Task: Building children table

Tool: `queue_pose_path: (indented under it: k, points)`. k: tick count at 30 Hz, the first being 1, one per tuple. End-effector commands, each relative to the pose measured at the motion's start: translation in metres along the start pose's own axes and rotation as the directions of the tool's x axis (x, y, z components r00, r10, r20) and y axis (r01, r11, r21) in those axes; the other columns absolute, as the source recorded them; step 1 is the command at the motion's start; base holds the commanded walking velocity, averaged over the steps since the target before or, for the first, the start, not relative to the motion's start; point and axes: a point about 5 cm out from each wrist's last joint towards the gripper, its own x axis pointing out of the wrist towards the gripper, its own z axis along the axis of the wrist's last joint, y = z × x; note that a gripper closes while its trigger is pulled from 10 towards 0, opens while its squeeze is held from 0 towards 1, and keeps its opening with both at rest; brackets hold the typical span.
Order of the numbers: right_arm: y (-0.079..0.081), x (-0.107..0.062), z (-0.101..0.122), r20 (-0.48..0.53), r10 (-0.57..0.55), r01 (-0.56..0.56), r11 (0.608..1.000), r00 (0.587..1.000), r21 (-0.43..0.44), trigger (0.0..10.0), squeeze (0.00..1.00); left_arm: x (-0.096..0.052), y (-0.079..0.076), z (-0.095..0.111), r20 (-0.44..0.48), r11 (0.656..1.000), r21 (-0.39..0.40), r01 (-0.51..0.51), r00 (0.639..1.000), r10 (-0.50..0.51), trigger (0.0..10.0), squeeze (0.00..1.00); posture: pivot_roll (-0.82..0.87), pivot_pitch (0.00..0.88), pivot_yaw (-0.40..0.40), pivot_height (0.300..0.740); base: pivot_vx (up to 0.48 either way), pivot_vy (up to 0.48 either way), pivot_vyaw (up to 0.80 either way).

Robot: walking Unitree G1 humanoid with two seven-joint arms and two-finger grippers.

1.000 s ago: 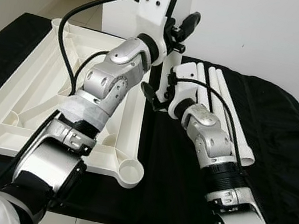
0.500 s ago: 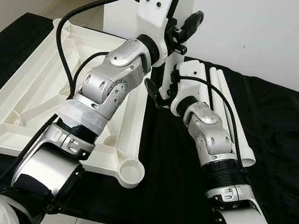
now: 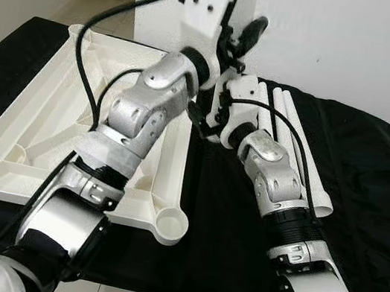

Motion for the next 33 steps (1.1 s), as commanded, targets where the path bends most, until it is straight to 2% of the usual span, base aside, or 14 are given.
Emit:
queue_pose_path:
  k: [1, 6, 10, 11, 14, 15, 16, 18, 19, 20, 31, 32, 33]
  points:
    - [0.005, 0.003, 0.01, 0.046, 0.029, -0.028, 0.999, 0.999, -0.023, 10.0, 0.0, 0.004, -0.02, -0.006, -0.019, 0.982, -0.024, 0.186, 0.982, -0.186, 10.0, 0.0, 0.03, 0.0, -0.054, 0.74, 0.0, 0.0, 0.0]
    - [0.005, 0.002, 0.013, 0.064, 0.033, -0.032, 0.999, 0.997, -0.017, 10.0, 0.0, 0.003, -0.019, -0.008, -0.029, 0.983, -0.024, 0.18, 0.983, -0.181, 10.0, 0.0, 0.03, 0.0, -0.054, 0.74, 0.0, 0.0, 0.0]
    - [0.001, 0.002, 0.006, 0.021, 0.008, -0.008, 1.0, 1.0, -0.007, 10.0, 0.0, 0.004, -0.017, -0.007, -0.026, 0.984, -0.026, 0.176, 0.984, -0.177, 10.0, 0.0, 0.03, 0.0, -0.054, 0.74, 0.0, 0.0, 0.0]
    - [0.001, 0.001, 0.005, 0.016, 0.005, -0.005, 1.0, 1.0, -0.005, 4.5, 0.0, 0.004, -0.016, -0.006, -0.024, 0.984, -0.024, 0.174, 0.984, -0.175, 10.0, 0.0, 0.03, 0.0, -0.054, 0.74, 0.0, 0.0, 0.0]
    - [0.0, 0.002, 0.005, 0.02, -0.002, 0.002, 1.0, 1.0, -0.005, 5.1, 0.0, 0.004, -0.015, -0.005, -0.02, 0.985, -0.02, 0.172, 0.985, -0.172, 10.0, 0.0, 0.03, 0.0, -0.054, 0.74, 0.0, 0.0, 0.0]
    - [0.0, 0.002, 0.004, 0.016, -0.009, 0.009, 1.0, 1.0, -0.002, 3.7, 0.0, 0.004, -0.015, -0.005, -0.02, 0.985, -0.017, 0.17, 0.985, -0.171, 10.0, 0.0, 0.03, 0.0, -0.054, 0.74, 0.0, 0.0, 0.0]
    - [-0.001, 0.002, 0.004, 0.013, -0.016, 0.016, 1.0, 1.0, 0.001, 3.1, 0.0, 0.004, -0.015, -0.004, -0.019, 0.985, -0.013, 0.17, 0.985, -0.17, 10.0, 0.0, 0.03, 0.0, -0.054, 0.74, 0.0, 0.0, 0.0]
    - [-0.001, 0.001, 0.004, 0.012, -0.02, 0.02, 1.0, 1.0, 0.003, 3.1, 0.0, 0.004, -0.014, -0.004, -0.019, 0.985, -0.01, 0.17, 0.985, -0.17, 10.0, 0.0, 0.03, 0.0, -0.054, 0.74, 0.0, 0.0, 0.0]
    - [-0.001, 0.002, 0.003, 0.007, -0.022, 0.022, 1.0, 1.0, 0.005, 0.6, 0.0, 0.004, -0.014, -0.004, -0.019, 0.986, -0.008, 0.168, 0.986, -0.169, 10.0, 0.0, 0.03, 0.0, -0.053, 0.74, 0.0, 0.0, 0.0]
    - [-0.002, 0.001, 0.002, -0.001, -0.03, 0.03, 0.999, 1.0, 0.015, 0.0, 0.0, 0.004, -0.013, -0.004, -0.021, 0.986, -0.002, 0.164, 0.986, -0.164, 10.0, 0.0, 0.03, 0.0, -0.054, 0.74, 0.0, 0.0, 0.0]
    - [-0.007, 0.0, -0.003, -0.026, -0.084, 0.085, 0.996, 0.996, 0.033, 0.0, 0.0, 0.004, -0.012, -0.002, -0.026, 0.986, 0.008, 0.166, 0.986, -0.166, 10.0, 0.0, 0.03, 0.0, -0.053, 0.74, 0.0, 0.0, 0.0]
    - [-0.009, 0.0, -0.004, -0.027, -0.104, 0.105, 0.994, 0.994, 0.042, 10.0, 0.0, 0.003, -0.013, -0.002, -0.023, 0.984, -0.01, 0.177, 0.984, -0.177, 10.0, 1.0, 0.03, 0.0, -0.053, 0.74, 0.0, 0.0, 0.0]
    - [-0.01, -0.001, -0.005, -0.033, -0.132, 0.134, 0.989, 0.991, 0.058, 10.0, 0.0, 0.002, -0.014, -0.002, -0.016, 0.98, -0.036, 0.194, 0.981, -0.195, 10.0, 1.0, 0.03, 0.0, -0.054, 0.74, 0.0, 0.0, 0.0]
